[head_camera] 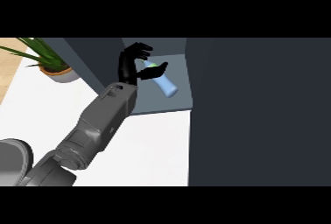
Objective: Pick up the bottled water, place it into the cabinet and close the cabinet
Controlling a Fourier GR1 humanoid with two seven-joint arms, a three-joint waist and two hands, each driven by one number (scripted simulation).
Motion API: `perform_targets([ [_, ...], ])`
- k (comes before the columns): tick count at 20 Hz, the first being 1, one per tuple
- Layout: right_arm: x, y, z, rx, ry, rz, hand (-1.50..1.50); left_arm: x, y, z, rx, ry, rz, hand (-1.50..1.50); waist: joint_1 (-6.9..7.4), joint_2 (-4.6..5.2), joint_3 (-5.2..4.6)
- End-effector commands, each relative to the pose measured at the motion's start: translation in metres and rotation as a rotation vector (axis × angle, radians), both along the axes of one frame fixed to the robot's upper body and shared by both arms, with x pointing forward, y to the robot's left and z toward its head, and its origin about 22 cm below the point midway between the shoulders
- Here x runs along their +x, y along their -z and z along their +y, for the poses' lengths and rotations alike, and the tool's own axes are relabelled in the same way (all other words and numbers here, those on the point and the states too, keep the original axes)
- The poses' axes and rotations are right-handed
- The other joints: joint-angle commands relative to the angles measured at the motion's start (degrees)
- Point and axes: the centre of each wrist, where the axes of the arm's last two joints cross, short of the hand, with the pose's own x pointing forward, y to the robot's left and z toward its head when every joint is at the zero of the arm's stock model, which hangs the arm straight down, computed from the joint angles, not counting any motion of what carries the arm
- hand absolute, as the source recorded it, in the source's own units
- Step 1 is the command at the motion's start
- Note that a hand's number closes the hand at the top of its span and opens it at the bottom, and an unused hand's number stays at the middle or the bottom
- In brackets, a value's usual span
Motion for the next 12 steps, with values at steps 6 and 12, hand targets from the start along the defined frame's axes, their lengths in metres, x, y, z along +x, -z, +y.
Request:
perform_targets([
  [6, 0.000, -0.012, 0.000, 0.053, -0.045, -0.016, -1.50, 0.005, -0.011, -0.009, 0.075, -0.030, -0.040, -1.50, -0.55, 0.39, -0.03],
  [12, -0.004, -0.011, 0.004, 0.065, -0.042, -0.015, -1.50, 0.017, -0.044, -0.016, -0.073, 0.121, -0.127, -1.50, 0.28, -0.22, -0.07],
])
